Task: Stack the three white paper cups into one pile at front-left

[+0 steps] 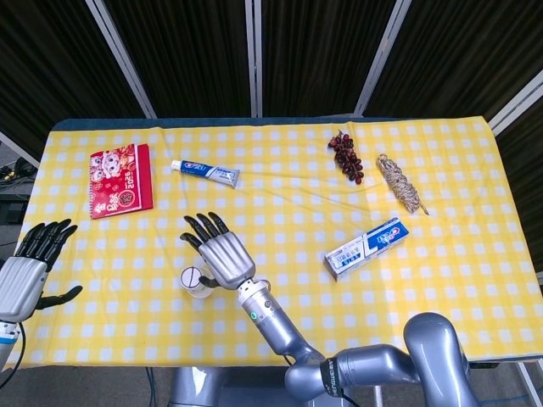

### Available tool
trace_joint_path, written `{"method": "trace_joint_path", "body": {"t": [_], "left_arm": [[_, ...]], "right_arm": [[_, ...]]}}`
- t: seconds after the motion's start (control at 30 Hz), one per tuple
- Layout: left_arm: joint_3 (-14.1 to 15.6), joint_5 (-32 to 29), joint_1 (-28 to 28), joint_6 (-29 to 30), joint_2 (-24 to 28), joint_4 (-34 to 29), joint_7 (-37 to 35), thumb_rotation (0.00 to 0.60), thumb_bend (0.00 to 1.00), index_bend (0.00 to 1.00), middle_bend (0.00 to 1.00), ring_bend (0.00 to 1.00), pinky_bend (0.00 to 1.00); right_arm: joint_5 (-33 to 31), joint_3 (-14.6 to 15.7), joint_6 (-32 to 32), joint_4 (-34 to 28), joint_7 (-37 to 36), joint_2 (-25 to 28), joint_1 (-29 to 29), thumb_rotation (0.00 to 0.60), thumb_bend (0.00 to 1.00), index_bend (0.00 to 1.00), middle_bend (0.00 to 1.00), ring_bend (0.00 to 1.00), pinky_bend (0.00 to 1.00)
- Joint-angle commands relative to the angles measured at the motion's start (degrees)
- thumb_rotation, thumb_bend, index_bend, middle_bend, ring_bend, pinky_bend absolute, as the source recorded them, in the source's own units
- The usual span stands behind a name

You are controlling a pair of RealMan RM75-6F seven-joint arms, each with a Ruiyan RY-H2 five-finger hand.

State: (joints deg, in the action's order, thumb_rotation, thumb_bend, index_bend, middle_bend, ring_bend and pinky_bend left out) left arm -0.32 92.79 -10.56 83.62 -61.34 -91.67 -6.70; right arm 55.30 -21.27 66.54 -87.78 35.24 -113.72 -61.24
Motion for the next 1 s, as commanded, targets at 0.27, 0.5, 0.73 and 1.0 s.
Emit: {"method": "trace_joint_path", "body": {"t": [0.27, 0.5, 0.73, 1.0], "left_arm": [[-0.1, -0.3, 0.1, 0.2, -0.2, 0.1, 0.2, 0.6, 0.16, 0.0, 0.0, 0.0, 0.0], [-0.9, -1.6, 0.4, 0.7, -0.8, 0.5, 1.3, 0.6, 0.16, 0.0, 0.0, 0.0, 0.0], [-1.6, -3.4, 0.7, 0.9, -2.3, 1.5, 3.2, 0.6, 0.16, 0.0, 0.0, 0.0, 0.0], [-1.1, -3.2, 1.8, 1.9, -3.8, 3.0, 4.8, 0.6, 0.16, 0.0, 0.0, 0.0, 0.0]], "right_arm": [[1.8, 2.1, 3.8, -6.7, 3.9, 7.8, 4.2, 0.6, 0.06, 0.24, 0.02, 0.0, 0.05], [7.9, 9.9, 10.4, -15.3, -1.0, 21.5, 15.5, 0.6, 0.06, 0.19, 0.0, 0.0, 0.01], [15.8, 21.1, 17.6, -12.8, -17.8, 33.8, 30.3, 0.6, 0.06, 0.11, 0.0, 0.0, 0.0], [21.0, 27.2, 22.3, -3.4, -28.6, 37.5, 40.5, 0.6, 0.06, 0.08, 0.0, 0.0, 0.0]]}}
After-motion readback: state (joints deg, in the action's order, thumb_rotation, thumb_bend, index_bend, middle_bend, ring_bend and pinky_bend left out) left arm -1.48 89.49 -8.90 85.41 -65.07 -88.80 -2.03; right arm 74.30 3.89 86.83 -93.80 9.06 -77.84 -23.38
